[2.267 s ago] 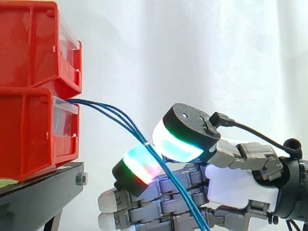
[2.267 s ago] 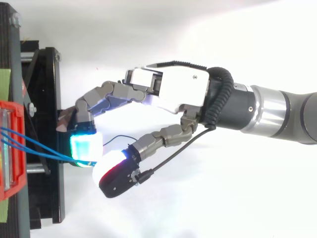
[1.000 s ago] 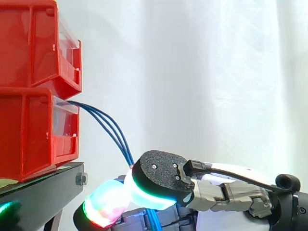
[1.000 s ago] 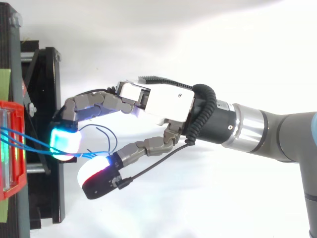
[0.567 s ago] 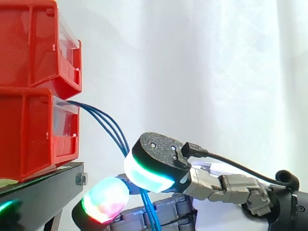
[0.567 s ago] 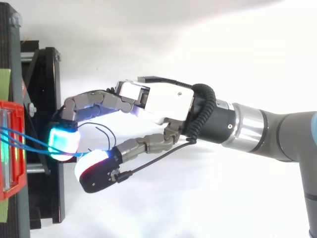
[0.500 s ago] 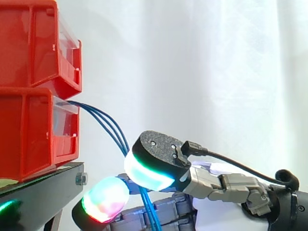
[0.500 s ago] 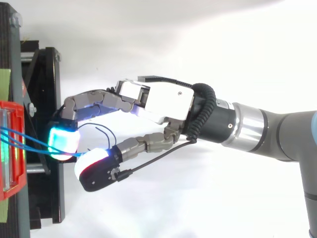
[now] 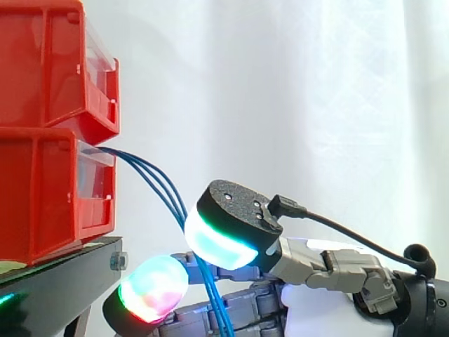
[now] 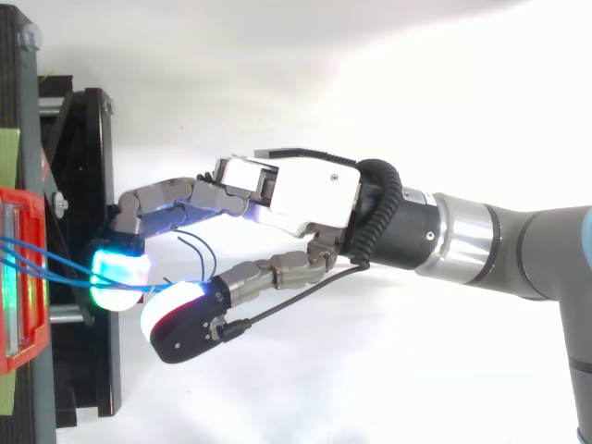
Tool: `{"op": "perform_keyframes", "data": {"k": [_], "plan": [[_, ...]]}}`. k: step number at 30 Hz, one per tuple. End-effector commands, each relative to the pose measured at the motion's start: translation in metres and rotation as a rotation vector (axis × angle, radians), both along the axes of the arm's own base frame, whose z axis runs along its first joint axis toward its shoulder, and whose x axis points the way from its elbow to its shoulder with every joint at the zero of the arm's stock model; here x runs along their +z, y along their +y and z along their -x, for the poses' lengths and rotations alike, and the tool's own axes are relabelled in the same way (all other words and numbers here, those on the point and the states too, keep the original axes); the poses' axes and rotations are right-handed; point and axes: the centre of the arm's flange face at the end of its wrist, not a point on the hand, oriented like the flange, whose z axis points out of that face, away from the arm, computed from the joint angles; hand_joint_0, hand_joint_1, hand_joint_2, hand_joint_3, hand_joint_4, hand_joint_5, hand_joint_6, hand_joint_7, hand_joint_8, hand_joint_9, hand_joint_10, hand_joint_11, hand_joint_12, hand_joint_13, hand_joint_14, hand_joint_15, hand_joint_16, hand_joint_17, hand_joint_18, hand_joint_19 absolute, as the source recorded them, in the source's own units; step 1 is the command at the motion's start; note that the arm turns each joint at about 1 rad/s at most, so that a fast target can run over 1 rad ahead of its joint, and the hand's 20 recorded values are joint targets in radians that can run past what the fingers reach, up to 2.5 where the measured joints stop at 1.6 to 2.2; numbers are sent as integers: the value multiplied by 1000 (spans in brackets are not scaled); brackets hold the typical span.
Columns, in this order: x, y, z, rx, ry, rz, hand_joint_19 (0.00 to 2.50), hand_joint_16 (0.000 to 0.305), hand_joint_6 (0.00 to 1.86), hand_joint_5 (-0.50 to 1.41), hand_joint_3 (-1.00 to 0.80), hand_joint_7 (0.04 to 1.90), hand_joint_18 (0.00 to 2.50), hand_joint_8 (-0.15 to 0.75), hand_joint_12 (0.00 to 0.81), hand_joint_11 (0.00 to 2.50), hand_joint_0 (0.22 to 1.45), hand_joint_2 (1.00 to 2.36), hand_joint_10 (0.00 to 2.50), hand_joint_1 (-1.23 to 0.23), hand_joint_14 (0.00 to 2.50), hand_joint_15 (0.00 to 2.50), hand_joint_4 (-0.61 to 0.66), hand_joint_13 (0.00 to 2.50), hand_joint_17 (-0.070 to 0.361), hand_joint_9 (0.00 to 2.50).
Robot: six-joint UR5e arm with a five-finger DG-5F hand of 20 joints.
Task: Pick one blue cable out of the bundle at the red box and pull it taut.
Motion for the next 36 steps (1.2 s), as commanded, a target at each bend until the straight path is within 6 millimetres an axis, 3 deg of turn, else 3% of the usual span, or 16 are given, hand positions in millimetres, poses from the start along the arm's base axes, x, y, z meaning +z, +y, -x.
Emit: {"op": "perform_keyframes", "data": {"k": [1,9,15,18,22,36], "plan": [[3,1,0,6,-4,-2,248,59,503,-99,-438,1112,465,355,422,254,528,1005,6,-606,5,172,330,504,133,649],[13,-1,1,17,0,2,252,57,505,-97,-335,1335,474,346,411,267,564,1011,7,-716,5,169,184,509,129,638],[13,-2,1,17,2,5,253,57,670,-139,-267,1121,485,345,413,289,576,1015,7,-737,5,174,176,518,128,633],[11,-2,1,17,3,3,251,57,678,-140,-315,1074,486,343,413,289,564,1012,7,-727,5,174,205,514,129,628],[11,-3,1,14,4,5,253,59,579,-115,-397,1192,484,347,421,284,536,1007,7,-695,5,172,221,510,132,627],[11,-16,2,18,0,-22,260,59,532,-99,-408,1260,487,353,423,286,529,1007,7,-669,5,180,231,511,133,634]]}}
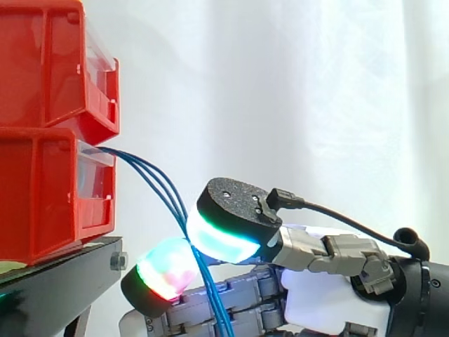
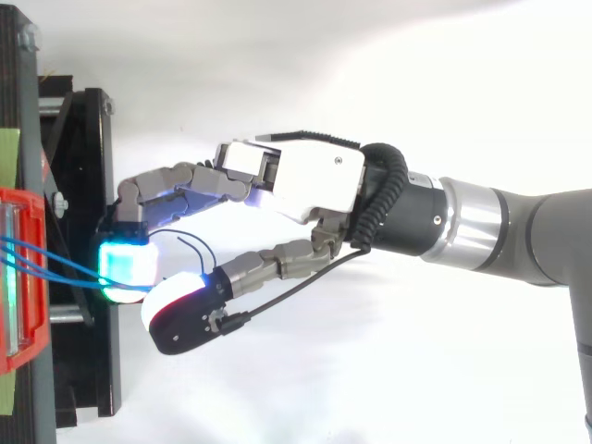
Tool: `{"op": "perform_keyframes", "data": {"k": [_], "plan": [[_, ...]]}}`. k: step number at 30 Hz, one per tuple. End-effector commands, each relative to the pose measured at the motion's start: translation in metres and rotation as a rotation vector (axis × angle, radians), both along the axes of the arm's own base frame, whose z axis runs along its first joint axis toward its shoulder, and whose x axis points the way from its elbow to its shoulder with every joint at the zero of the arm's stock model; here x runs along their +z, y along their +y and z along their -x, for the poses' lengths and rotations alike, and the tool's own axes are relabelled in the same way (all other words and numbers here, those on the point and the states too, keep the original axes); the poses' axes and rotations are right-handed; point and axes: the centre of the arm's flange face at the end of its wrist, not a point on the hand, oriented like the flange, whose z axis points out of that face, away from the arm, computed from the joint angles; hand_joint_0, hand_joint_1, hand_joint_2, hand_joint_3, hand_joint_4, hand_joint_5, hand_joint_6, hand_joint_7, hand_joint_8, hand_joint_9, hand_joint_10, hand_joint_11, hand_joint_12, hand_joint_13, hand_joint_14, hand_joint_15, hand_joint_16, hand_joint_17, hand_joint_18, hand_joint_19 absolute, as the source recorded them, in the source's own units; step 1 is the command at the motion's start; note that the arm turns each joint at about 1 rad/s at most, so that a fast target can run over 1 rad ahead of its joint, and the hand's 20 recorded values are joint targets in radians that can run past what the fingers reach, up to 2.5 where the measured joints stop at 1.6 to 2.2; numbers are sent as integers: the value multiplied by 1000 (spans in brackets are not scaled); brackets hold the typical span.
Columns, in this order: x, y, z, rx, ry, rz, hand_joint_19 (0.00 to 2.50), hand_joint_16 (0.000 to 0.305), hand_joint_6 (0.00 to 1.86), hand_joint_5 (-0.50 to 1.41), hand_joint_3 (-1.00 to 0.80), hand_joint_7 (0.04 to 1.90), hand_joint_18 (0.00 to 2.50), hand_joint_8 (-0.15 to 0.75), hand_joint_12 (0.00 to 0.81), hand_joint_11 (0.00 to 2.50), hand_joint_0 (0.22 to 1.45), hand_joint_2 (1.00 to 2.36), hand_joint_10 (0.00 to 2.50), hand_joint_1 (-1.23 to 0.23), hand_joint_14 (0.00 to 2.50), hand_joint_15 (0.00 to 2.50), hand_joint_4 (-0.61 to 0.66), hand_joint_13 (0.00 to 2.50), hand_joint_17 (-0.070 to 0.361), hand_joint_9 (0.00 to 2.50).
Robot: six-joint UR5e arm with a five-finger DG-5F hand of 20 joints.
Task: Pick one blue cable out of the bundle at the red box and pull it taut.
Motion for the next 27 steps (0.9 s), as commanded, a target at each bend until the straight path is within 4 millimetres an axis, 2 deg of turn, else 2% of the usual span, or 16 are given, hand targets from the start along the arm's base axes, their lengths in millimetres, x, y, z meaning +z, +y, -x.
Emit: {"op": "perform_keyframes", "data": {"k": [1,23,27], "plan": [[0,-5,1,2,1,-14,259,59,531,-98,-405,1266,487,351,423,285,529,1007,7,-669,5,180,229,511,133,636],[1,-11,1,3,-1,-9,266,57,562,-108,-321,1269,494,349,413,288,562,1012,7,-706,5,180,194,515,128,641],[0,-8,1,6,0,-7,263,56,685,-142,-262,1119,512,349,411,285,578,1015,7,-722,6,181,176,524,126,643]]}}
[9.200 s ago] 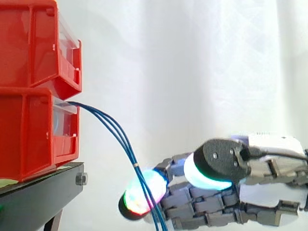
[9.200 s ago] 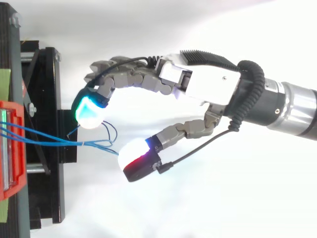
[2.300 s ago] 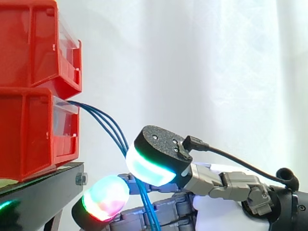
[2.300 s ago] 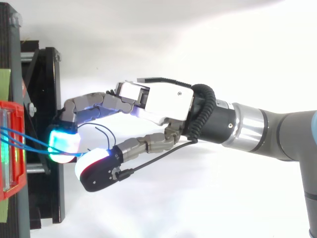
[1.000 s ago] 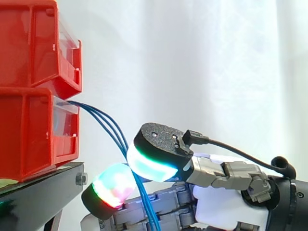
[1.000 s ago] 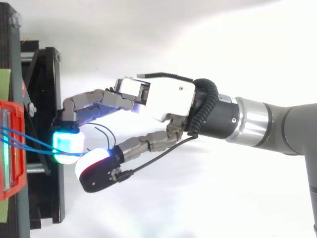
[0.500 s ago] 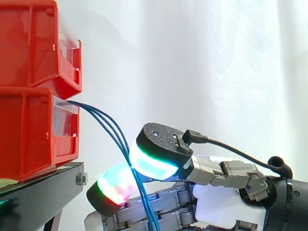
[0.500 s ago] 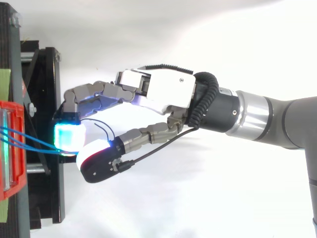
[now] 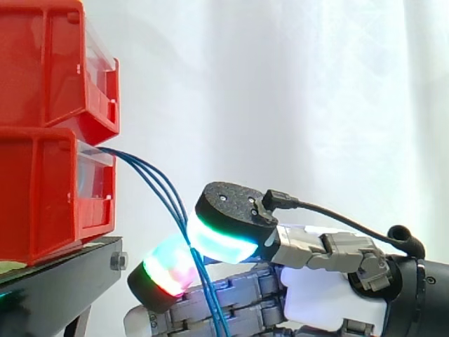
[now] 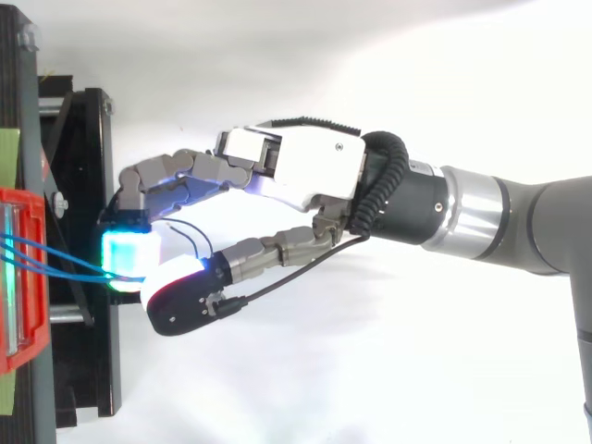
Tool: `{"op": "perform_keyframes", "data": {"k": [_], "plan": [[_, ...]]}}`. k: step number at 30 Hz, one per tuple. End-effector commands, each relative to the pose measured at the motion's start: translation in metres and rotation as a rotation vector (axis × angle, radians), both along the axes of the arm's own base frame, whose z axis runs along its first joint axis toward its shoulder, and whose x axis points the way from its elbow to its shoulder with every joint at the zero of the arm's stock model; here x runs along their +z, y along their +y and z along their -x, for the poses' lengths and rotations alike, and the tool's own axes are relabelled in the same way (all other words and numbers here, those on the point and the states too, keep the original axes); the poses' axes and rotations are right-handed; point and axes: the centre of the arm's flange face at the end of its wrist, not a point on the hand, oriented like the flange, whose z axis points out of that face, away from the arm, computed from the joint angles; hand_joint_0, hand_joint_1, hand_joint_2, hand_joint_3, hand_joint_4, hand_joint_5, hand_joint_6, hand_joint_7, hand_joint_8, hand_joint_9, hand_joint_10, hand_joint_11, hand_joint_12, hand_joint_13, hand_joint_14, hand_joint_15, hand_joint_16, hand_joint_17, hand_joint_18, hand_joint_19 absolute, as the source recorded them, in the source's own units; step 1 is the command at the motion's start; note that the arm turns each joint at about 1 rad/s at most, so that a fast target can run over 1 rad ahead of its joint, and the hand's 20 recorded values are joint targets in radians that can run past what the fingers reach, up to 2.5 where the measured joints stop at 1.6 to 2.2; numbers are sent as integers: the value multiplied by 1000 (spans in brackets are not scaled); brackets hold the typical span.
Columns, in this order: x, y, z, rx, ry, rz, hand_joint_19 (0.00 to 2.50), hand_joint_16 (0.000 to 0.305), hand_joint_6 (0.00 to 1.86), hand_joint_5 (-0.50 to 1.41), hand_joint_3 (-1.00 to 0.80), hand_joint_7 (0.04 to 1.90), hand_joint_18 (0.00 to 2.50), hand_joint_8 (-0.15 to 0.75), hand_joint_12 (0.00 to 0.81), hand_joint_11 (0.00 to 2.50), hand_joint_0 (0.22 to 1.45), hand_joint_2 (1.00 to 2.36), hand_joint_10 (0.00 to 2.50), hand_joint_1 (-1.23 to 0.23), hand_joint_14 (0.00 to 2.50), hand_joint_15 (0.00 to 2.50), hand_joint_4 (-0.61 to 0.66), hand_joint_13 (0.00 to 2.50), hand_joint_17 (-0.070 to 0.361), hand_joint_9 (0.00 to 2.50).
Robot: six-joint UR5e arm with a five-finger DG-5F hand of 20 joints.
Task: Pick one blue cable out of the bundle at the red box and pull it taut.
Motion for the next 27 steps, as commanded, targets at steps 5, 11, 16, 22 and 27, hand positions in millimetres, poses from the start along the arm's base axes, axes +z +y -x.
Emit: {"op": "perform_keyframes", "data": {"k": [5,11,16,22,27], "plan": [[1,2,0,1,-2,2,263,56,775,-167,-165,1040,520,347,411,310,575,1018,10,-726,5,171,153,535,126,643],[1,3,0,2,-2,2,249,61,851,-182,-62,977,574,372,438,332,581,1017,7,-735,5,177,190,560,137,659],[1,4,0,2,-2,2,253,61,870,-181,-5,987,595,372,435,332,597,1018,7,-758,5,185,155,568,137,659],[11,5,-1,3,-12,-1,276,58,869,-182,-90,987,576,355,420,338,577,1020,8,-775,8,206,178,567,130,652],[12,5,0,2,-11,0,291,58,841,-168,-355,944,570,356,423,339,529,1009,10,-736,6,201,192,567,130,655]]}}
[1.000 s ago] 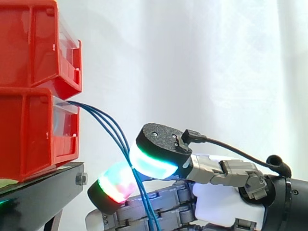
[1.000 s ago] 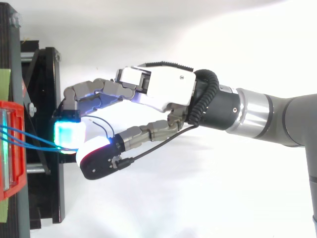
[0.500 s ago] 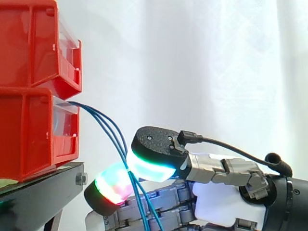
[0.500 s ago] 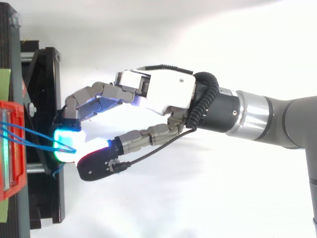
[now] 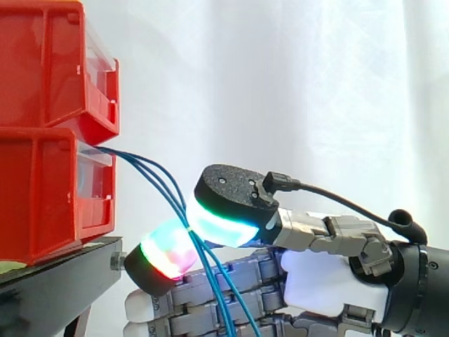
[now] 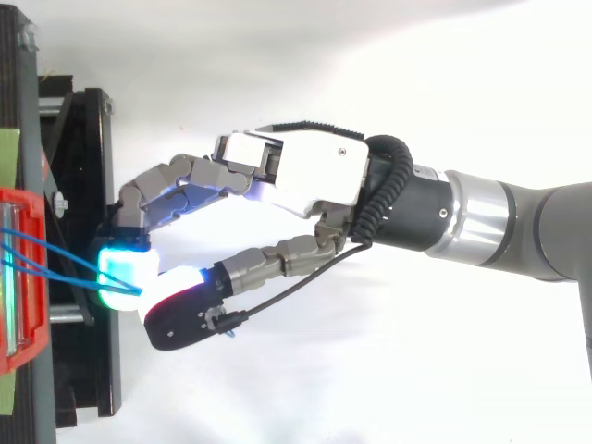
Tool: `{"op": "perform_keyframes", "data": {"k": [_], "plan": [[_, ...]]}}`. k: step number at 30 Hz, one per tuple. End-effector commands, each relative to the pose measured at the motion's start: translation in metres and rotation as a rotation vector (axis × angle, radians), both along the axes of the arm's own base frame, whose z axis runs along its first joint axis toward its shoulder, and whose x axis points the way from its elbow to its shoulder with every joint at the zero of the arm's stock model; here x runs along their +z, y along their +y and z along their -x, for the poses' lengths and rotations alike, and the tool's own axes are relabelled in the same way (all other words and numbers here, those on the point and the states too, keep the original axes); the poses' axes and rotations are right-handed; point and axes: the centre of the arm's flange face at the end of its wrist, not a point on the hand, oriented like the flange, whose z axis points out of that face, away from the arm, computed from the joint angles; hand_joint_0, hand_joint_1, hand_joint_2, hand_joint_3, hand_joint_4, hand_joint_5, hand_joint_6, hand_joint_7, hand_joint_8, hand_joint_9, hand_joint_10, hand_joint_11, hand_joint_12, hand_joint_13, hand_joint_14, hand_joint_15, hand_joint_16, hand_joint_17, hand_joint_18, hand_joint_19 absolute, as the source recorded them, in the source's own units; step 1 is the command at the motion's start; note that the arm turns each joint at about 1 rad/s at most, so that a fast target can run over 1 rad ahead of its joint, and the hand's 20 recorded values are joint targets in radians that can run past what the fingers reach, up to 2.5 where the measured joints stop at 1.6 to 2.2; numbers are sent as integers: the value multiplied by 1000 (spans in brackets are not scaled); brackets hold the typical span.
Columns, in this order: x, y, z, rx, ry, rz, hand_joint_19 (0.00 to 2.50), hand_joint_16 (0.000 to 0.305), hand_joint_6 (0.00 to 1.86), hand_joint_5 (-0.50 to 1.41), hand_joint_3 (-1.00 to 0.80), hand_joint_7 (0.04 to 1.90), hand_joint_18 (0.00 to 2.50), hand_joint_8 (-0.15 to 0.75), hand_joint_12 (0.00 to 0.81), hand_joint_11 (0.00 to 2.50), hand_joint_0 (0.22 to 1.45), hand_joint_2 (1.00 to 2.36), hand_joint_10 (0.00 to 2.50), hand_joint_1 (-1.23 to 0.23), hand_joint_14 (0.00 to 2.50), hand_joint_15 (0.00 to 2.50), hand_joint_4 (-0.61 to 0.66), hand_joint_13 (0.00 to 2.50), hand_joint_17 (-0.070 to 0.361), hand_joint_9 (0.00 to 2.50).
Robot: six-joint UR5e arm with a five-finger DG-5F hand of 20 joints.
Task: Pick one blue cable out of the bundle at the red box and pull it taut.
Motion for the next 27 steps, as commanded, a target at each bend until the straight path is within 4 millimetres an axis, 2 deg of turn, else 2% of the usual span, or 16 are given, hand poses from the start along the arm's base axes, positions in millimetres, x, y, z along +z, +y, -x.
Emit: {"op": "perform_keyframes", "data": {"k": [1,9,13,14,15,16,18,22,27], "plan": [[2,0,0,2,-2,0,292,58,828,-164,-400,968,570,359,426,340,520,1006,8,-720,6,209,184,565,131,656],[2,0,0,1,-3,4,290,59,773,-145,-453,1014,563,364,429,325,517,1003,7,-694,6,202,193,559,132,658],[1,0,0,-1,-1,4,296,58,779,-146,-429,1062,561,362,425,332,535,1004,8,-740,6,203,178,561,129,659],[1,0,0,-1,-1,4,289,57,787,-148,-412,1070,561,358,424,335,537,1006,8,-749,6,204,176,562,129,662],[1,0,0,-2,-1,4,292,56,798,-152,-347,1094,559,358,420,340,562,1010,8,-770,6,202,185,564,126,661],[1,0,0,-2,-1,4,282,55,840,-164,-203,1120,570,355,414,348,585,1017,8,-789,6,197,157,572,124,668],[1,1,0,2,-1,5,274,55,874,-170,-107,1132,579,355,413,355,593,1021,8,-794,6,195,117,574,124,668],[1,0,0,1,-1,5,272,55,903,-182,-3,1178,604,358,413,362,618,1025,8,-824,6,198,42,582,124,668],[2,0,0,-1,-2,4,276,56,910,-181,29,1170,617,356,414,360,627,1026,8,-836,6,189,8,585,125,667]]}}
